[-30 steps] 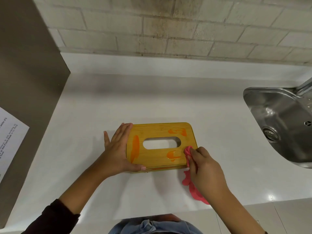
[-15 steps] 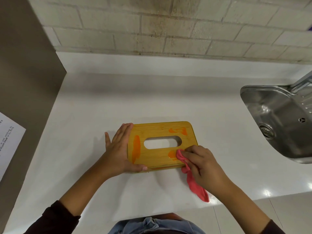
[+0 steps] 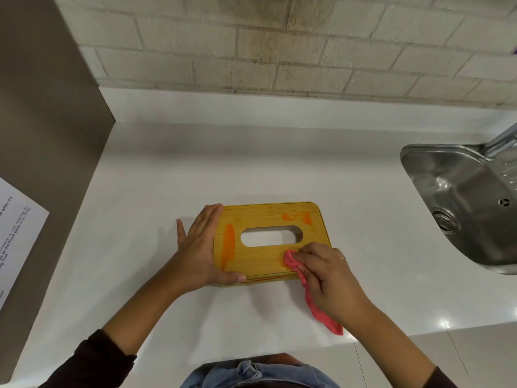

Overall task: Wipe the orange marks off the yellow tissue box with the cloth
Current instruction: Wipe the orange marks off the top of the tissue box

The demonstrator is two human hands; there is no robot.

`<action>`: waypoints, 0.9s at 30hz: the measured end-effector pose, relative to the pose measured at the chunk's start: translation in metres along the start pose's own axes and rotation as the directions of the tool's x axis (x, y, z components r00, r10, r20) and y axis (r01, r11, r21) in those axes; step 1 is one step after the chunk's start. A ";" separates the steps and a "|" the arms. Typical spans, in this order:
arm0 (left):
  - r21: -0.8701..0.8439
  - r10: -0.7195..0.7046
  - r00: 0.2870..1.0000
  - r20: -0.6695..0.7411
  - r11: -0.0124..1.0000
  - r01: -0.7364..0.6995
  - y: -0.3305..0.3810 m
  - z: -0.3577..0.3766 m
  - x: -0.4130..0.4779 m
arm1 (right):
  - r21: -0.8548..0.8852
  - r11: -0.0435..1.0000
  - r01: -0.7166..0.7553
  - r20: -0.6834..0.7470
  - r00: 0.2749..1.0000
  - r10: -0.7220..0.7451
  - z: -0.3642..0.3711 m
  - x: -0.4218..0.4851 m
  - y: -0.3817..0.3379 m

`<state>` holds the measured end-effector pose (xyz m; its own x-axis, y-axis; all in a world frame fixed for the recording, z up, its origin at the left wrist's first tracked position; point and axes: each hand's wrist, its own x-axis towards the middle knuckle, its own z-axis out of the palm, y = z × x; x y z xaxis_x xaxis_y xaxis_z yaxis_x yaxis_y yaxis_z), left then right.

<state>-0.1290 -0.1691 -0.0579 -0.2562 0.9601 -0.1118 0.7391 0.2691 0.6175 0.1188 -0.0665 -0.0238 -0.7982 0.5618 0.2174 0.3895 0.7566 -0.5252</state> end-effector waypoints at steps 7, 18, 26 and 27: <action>-0.029 -0.001 1.000 -0.007 1.000 0.000 0.000 0.002 -0.001 | 0.071 0.995 -0.072 -0.144 0.986 0.082 0.014 0.017 -0.010; -0.024 0.001 1.000 -0.002 1.000 -0.001 0.002 0.000 -0.002 | 0.024 0.994 -0.105 -0.179 0.978 0.108 0.004 0.004 0.000; -0.009 -0.005 1.000 -0.026 1.000 0.005 0.003 0.002 -0.003 | 0.052 0.996 -0.069 -0.137 0.988 0.076 0.040 0.020 -0.040; -0.003 -0.007 1.000 -0.029 1.000 0.006 0.003 0.002 -0.003 | 0.052 0.998 -0.043 -0.074 0.996 0.046 0.040 0.018 -0.042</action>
<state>-0.1250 -0.1707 -0.0577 -0.2787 0.9558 -0.0936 0.7358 0.2752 0.6188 0.0700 -0.1016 -0.0303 -0.7429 0.6196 0.2533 0.3989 0.7137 -0.5758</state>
